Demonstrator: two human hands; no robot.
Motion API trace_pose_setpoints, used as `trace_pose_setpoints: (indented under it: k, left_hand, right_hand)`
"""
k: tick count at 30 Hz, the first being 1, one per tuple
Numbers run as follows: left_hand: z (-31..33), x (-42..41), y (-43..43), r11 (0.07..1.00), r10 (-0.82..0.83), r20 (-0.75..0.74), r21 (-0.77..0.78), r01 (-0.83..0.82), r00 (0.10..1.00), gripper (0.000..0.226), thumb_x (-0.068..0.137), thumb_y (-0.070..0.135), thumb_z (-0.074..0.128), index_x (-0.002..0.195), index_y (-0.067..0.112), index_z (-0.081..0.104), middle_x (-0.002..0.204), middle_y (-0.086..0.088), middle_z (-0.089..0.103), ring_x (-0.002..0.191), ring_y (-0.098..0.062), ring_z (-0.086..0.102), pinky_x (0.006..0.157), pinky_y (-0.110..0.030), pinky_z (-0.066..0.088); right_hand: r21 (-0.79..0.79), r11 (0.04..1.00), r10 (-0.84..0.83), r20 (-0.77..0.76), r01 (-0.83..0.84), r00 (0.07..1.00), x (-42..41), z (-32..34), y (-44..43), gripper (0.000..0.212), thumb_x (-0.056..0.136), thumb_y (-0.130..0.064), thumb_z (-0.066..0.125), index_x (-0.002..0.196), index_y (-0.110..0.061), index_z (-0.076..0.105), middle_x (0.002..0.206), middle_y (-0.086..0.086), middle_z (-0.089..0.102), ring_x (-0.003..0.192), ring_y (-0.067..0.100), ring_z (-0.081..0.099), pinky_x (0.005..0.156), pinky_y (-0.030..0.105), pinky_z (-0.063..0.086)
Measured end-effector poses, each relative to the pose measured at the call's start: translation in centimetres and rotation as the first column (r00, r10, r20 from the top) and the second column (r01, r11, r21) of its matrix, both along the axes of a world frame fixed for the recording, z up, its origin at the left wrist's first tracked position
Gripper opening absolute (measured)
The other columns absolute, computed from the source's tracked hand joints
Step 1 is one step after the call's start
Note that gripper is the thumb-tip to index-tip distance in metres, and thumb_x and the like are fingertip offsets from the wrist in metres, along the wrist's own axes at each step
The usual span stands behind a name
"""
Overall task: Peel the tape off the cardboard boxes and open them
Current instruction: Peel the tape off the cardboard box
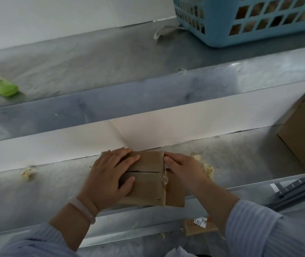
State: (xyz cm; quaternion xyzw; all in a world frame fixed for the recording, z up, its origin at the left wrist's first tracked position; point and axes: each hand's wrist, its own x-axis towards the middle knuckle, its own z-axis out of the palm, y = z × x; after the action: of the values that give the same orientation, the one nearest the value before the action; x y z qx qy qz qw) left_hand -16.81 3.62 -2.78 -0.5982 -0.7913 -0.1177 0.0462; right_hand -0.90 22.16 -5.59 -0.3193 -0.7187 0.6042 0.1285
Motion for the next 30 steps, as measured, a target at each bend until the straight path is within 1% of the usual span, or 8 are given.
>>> trace_pose_setpoints:
  k: [3, 6, 10, 13, 16, 18, 27, 30]
  left_hand:
    - [0.0, 0.1, -0.1, 1.0, 0.0, -0.007, 0.007, 0.001, 1.0, 0.054, 0.088, 0.047, 0.044, 0.137, 0.025, 0.052, 0.141, 0.001, 0.047, 0.128, -0.02, 0.045, 0.103, -0.047, 0.039]
    - [-0.3, -0.1, -0.1, 1.0, 0.015, -0.017, 0.003, -0.015, 1.0, 0.056, 0.088, 0.049, 0.044, 0.138, 0.026, 0.05, 0.142, -0.001, 0.046, 0.129, -0.023, 0.044, 0.105, -0.05, 0.038]
    - [-0.4, -0.4, 0.2, 0.999, 0.046, -0.021, -0.012, -0.046, 0.999, 0.055, 0.089, 0.05, 0.042, 0.139, 0.027, 0.049, 0.143, 0.0, 0.046, 0.13, -0.024, 0.044, 0.105, -0.052, 0.039]
    - [-0.5, -0.5, 0.4, 0.998, 0.05, -0.025, -0.028, -0.051, 0.998, 0.055, 0.089, 0.05, 0.041, 0.139, 0.028, 0.048, 0.144, 0.001, 0.047, 0.13, -0.024, 0.044, 0.106, -0.051, 0.038]
    - [-0.5, -0.6, 0.6, 0.998, 0.055, -0.025, -0.041, -0.056, 0.998, 0.055, 0.09, 0.051, 0.04, 0.14, 0.029, 0.048, 0.144, 0.001, 0.047, 0.13, -0.024, 0.045, 0.106, -0.051, 0.038]
    - [-0.4, -0.6, 0.6, 0.998, 0.052, -0.026, -0.044, -0.054, 0.998, 0.055, 0.09, 0.051, 0.039, 0.139, 0.028, 0.048, 0.144, 0.001, 0.047, 0.13, -0.024, 0.045, 0.106, -0.051, 0.038]
    - [-0.4, -1.0, 1.1, 0.998, 0.04, -0.021, -0.057, -0.041, 0.999, 0.054, 0.089, 0.05, 0.041, 0.138, 0.028, 0.051, 0.141, 0.001, 0.05, 0.126, -0.022, 0.048, 0.105, -0.048, 0.039]
    - [-0.4, -1.1, 1.1, 0.998, 0.039, -0.025, -0.057, -0.041, 0.999, 0.054, 0.089, 0.05, 0.041, 0.137, 0.028, 0.051, 0.14, 0.001, 0.051, 0.125, -0.021, 0.048, 0.104, -0.047, 0.04]
  right_hand:
    - [0.12, 0.992, 0.031, -0.01, -0.029, 0.999, 0.8, 0.2, -1.3, 0.041, 0.099, -0.017, 0.052, 0.114, -0.054, 0.059, 0.093, -0.041, 0.063, 0.09, -0.021, 0.055, 0.081, 0.0, 0.042]
    - [0.195, 0.981, 0.016, -0.038, -0.008, 0.999, 1.1, -0.5, -2.1, 0.04, 0.1, -0.018, 0.049, 0.135, -0.036, 0.056, 0.125, -0.02, 0.061, 0.111, -0.008, 0.054, 0.098, 0.01, 0.041]
    - [0.167, 0.984, -0.038, -0.094, 0.054, 0.995, 1.3, 0.2, -2.1, 0.037, 0.098, -0.015, 0.053, 0.127, -0.036, 0.062, 0.109, -0.029, 0.06, 0.097, -0.022, 0.053, 0.083, -0.002, 0.039]
    - [0.078, 0.991, -0.105, -0.054, 0.109, 0.993, 0.5, 0.9, -1.0, 0.027, 0.094, -0.016, 0.059, 0.111, -0.034, 0.071, 0.098, -0.026, 0.067, 0.09, -0.014, 0.061, 0.083, 0.005, 0.047]
    - [-0.195, 0.964, -0.192, -0.046, 0.18, 0.98, -0.5, 1.4, -0.3, 0.015, 0.094, -0.014, 0.062, 0.097, -0.025, 0.073, 0.092, -0.007, 0.075, 0.085, 0.006, 0.071, 0.085, 0.027, 0.058]
    - [-0.267, 0.947, -0.188, -0.021, 0.176, 0.982, -1.0, 1.9, 0.0, 0.013, 0.094, -0.013, 0.062, 0.092, -0.021, 0.073, 0.09, 0.0, 0.075, 0.083, 0.011, 0.072, 0.08, 0.031, 0.06]
    - [-0.097, 0.978, -0.168, 0.146, 0.183, 0.975, -2.7, 1.6, 0.2, 0.022, 0.098, -0.018, 0.056, 0.08, -0.017, 0.068, 0.084, 0.003, 0.072, 0.079, 0.014, 0.069, 0.07, 0.028, 0.06]
    - [-0.031, 0.996, -0.076, 0.231, 0.085, 0.97, -3.3, 1.3, 0.6, 0.027, 0.1, -0.021, 0.047, 0.084, -0.016, 0.067, 0.088, 0.005, 0.071, 0.083, 0.019, 0.069, 0.08, 0.039, 0.06]
